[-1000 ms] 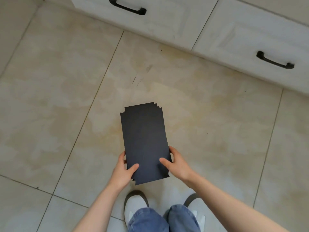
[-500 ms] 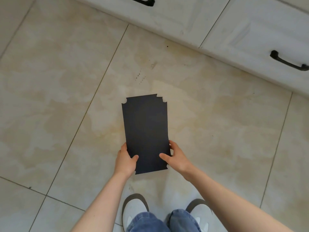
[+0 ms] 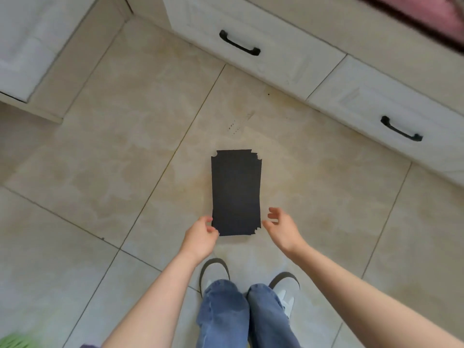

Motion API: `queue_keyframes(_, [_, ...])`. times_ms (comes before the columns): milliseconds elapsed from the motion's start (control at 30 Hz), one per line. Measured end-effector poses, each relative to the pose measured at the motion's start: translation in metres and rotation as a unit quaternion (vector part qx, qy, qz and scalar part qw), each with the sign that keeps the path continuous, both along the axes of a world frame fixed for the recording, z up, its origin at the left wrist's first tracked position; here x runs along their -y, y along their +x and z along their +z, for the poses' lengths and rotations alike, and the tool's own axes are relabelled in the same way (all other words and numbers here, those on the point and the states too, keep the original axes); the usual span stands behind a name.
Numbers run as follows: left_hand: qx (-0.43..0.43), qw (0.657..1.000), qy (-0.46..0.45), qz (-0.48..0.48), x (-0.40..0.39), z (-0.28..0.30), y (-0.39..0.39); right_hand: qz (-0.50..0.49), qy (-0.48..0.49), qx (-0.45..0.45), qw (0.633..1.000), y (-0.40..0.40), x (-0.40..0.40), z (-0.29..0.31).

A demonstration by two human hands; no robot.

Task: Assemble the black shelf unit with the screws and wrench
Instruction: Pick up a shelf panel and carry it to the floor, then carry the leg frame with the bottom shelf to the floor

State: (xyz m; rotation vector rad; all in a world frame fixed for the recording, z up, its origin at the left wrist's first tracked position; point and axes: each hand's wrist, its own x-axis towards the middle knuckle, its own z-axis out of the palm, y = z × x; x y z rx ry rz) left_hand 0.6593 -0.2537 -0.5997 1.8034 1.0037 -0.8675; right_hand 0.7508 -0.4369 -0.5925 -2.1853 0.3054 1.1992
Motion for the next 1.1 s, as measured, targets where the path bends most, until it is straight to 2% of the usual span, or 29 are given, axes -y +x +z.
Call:
queue_keyframes(200, [0.052, 0.998, 0.028, 0.002, -0.005, 0.138, -0.008, 0.086, 0.025, 0.05, 0.995, -0.001, -0.034, 0.134])
queue_keyframes(367, [0.109, 0.989, 0.045, 0.09, -0.002, 0.254, -0.013, 0.159, 0.084, 0.103, 0.978, -0.001, -0.064, 0.245])
queue_keyframes(533, [0.172, 0.963, 0.092, 0.184, 0.004, 0.362, -0.032, 0.239, 0.133, 0.15, 0.95, -0.002, -0.076, 0.349])
queue_keyframes(667, [0.204, 0.924, 0.151, 0.286, 0.017, 0.44, -0.067, 0.295, 0.164, 0.191, 0.922, -0.005, -0.081, 0.43])
queue_keyframes(833, [0.232, 0.854, 0.218, 0.411, 0.028, 0.518, -0.115, 0.363, 0.207, 0.221, 0.881, -0.025, -0.095, 0.519])
queue_keyframes(1100, [0.267, 0.731, 0.33, 0.534, 0.008, 0.613, -0.201, 0.464, 0.293, 0.241, 0.8, -0.096, -0.161, 0.613])
